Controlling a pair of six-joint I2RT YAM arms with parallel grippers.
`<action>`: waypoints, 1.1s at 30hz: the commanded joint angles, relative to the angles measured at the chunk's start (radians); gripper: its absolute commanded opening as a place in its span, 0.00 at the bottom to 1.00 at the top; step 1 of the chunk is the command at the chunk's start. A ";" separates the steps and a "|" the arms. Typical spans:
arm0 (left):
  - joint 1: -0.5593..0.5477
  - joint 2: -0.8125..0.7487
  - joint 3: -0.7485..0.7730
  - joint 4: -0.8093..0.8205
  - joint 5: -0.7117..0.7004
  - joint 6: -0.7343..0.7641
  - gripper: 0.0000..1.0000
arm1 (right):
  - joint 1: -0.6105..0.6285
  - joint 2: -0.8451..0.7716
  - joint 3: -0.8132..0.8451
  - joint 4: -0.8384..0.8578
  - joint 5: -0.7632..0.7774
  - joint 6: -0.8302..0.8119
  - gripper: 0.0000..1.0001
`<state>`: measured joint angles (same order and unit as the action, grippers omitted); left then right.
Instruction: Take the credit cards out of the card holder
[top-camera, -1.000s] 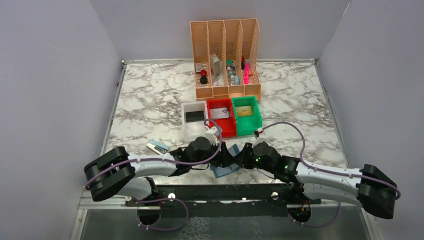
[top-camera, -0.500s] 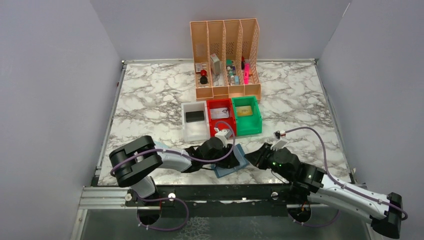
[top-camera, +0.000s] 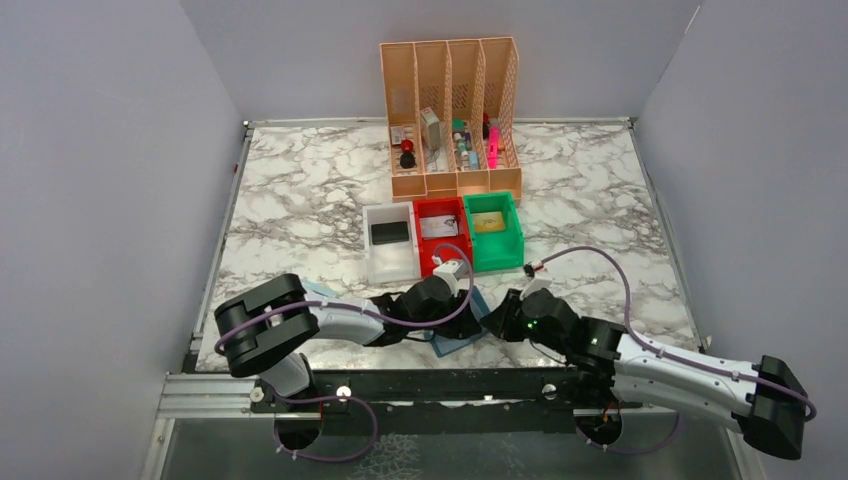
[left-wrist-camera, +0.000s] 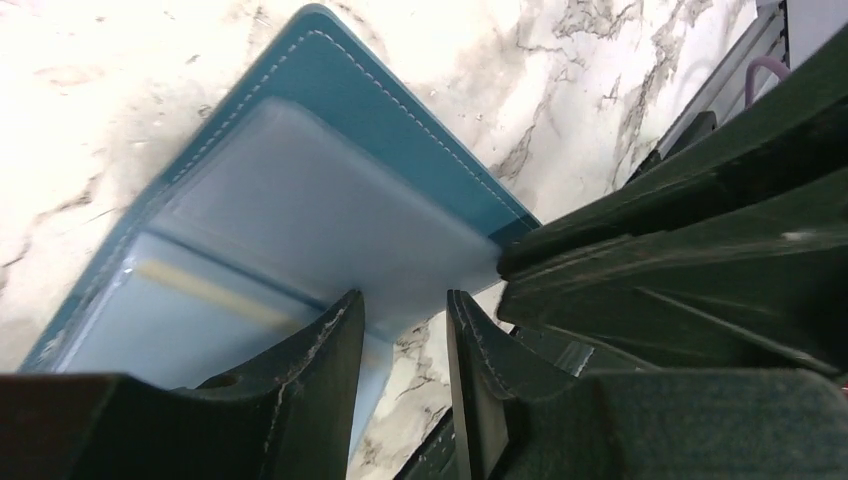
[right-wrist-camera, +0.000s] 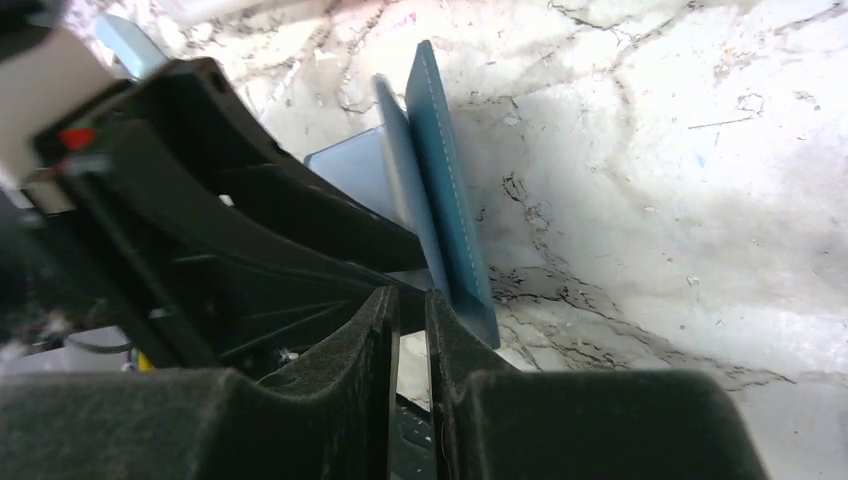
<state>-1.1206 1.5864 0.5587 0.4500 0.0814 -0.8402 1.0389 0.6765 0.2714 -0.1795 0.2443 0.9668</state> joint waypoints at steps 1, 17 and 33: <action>-0.004 -0.090 -0.023 -0.106 -0.088 0.025 0.40 | -0.001 0.102 0.057 0.091 -0.046 -0.049 0.20; -0.003 -0.254 -0.015 -0.386 -0.254 0.064 0.40 | -0.001 0.414 0.184 0.135 -0.143 -0.198 0.24; -0.003 -0.408 -0.130 -0.476 -0.286 0.025 0.30 | 0.027 0.581 0.291 0.104 -0.211 -0.410 0.51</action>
<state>-1.1206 1.2125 0.4469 0.0055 -0.1738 -0.8062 1.0508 1.2274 0.5205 -0.0612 0.0437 0.6205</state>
